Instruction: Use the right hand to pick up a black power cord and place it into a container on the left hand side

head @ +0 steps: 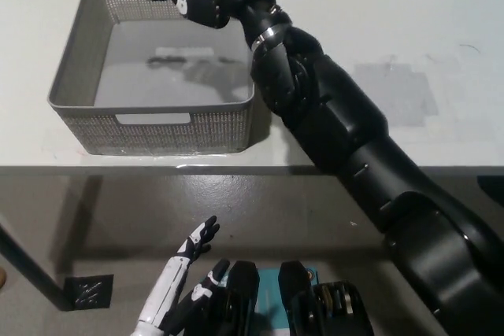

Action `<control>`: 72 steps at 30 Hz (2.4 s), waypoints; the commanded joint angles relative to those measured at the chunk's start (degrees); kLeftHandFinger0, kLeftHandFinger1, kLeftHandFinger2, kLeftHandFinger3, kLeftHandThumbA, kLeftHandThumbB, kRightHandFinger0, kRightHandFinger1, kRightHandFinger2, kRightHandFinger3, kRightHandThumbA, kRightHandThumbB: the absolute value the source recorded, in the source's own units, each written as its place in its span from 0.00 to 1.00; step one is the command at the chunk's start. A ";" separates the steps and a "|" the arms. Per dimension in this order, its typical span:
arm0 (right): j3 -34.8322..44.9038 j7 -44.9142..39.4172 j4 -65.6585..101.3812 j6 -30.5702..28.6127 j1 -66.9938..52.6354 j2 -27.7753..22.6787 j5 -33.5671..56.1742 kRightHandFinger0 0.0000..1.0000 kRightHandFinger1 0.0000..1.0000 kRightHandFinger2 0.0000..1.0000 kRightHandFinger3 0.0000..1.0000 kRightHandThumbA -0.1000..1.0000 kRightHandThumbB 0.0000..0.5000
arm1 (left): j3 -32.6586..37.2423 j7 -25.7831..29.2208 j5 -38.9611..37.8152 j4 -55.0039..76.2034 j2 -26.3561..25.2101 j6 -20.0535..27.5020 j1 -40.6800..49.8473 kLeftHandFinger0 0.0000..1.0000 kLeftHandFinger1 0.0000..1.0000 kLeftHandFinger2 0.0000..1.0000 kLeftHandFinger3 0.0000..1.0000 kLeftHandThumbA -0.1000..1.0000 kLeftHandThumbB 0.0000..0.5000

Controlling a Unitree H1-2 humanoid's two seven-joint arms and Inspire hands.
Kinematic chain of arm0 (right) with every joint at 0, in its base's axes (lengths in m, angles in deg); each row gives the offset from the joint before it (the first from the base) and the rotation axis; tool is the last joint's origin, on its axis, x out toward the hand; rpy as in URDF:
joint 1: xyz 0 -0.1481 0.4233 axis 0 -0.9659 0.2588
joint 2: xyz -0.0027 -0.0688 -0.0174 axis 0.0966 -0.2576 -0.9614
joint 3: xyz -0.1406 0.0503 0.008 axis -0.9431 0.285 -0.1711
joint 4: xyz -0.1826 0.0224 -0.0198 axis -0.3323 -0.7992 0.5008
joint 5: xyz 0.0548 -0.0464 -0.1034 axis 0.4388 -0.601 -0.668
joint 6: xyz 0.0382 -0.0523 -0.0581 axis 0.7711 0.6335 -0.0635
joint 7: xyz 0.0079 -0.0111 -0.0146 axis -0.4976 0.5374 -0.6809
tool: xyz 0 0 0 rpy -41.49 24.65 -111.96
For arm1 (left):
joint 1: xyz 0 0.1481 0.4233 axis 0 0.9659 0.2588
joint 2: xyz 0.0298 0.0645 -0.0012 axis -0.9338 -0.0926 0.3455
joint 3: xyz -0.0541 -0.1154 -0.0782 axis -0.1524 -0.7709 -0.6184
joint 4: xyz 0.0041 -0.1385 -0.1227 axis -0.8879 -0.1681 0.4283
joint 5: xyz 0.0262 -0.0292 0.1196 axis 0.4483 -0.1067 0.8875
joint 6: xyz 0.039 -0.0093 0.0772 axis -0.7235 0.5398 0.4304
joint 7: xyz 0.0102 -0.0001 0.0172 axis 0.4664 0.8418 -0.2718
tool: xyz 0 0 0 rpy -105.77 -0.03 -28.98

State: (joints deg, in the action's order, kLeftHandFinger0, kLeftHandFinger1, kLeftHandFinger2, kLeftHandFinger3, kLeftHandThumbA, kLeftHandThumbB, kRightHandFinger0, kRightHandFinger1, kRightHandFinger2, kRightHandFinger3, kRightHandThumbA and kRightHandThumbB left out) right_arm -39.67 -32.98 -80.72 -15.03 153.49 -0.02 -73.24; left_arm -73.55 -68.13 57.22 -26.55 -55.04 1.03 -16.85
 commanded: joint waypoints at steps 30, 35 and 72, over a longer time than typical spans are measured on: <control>-1.52 -22.69 2.57 4.21 -0.32 -4.79 4.27 1.00 1.00 1.00 1.00 1.00 1.00 | 1.70 -0.38 1.93 0.27 -1.28 1.90 -4.76 1.00 1.00 1.00 1.00 0.95 0.23; 0.40 -22.21 2.74 1.76 -0.91 -5.59 6.54 1.00 1.00 1.00 1.00 1.00 0.98 | 1.86 -0.47 1.80 0.37 -1.33 1.70 -5.00 1.00 1.00 1.00 1.00 0.93 0.19; 30.17 -37.94 61.71 15.34 -45.06 -6.54 58.28 1.00 1.00 1.00 1.00 1.00 0.96 | 0.89 0.61 1.37 -2.34 -1.85 3.96 -5.62 1.00 1.00 1.00 1.00 1.00 0.25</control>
State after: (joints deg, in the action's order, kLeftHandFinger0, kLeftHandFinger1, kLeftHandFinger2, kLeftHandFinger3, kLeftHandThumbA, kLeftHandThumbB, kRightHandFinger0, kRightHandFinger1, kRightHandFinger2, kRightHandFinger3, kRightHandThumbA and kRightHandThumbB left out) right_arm -10.80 -62.83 -31.09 -1.41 116.71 -5.85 -33.49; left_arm -71.72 -68.47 59.21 -29.10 -56.07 1.25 -20.96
